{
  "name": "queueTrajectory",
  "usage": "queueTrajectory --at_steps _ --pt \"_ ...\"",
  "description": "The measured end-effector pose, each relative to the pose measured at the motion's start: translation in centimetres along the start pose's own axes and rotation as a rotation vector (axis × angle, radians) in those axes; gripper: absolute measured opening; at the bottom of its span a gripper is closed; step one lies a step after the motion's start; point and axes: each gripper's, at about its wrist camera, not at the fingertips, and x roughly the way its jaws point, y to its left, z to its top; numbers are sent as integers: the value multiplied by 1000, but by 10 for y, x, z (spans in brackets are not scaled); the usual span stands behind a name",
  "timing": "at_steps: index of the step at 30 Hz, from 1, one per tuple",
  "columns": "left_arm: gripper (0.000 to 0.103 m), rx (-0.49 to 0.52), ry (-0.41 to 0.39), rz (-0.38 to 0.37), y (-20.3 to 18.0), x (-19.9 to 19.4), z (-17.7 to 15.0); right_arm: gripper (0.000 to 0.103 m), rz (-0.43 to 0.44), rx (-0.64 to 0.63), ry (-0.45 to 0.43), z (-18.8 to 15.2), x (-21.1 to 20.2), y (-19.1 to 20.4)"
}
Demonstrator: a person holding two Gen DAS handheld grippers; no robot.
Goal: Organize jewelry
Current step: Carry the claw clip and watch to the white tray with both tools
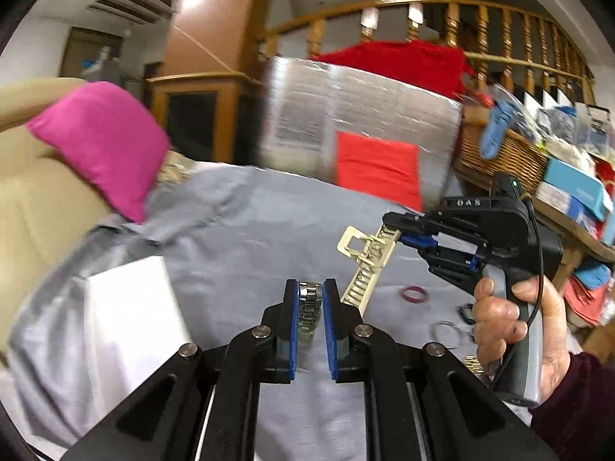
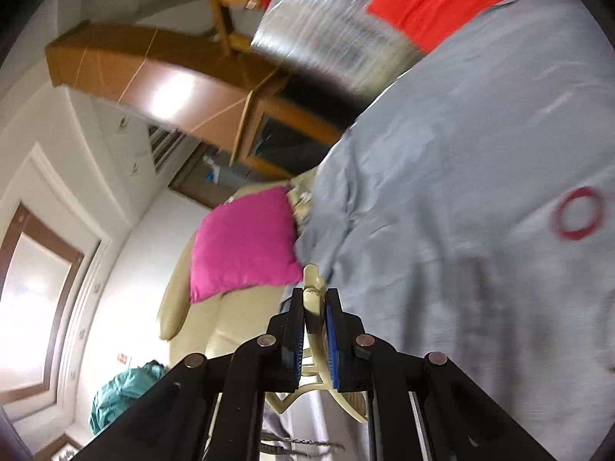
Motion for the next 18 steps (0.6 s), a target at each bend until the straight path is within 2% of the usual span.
queueTrajectory --at_steps 3,7,13,18 --pt "12 -24 -6 55 33 -15 -7 11 35 -26 54 -14 46 28" --pt "12 -89 37 68 63 -27 -21 11 53 -49 135 -37 111 58" --pt "12 -131 182 88 81 -11 -51 11 52 -99 253 -76 203 90" --pt "12 -180 249 109 101 -6 -69 11 40 -111 338 -90 260 94"
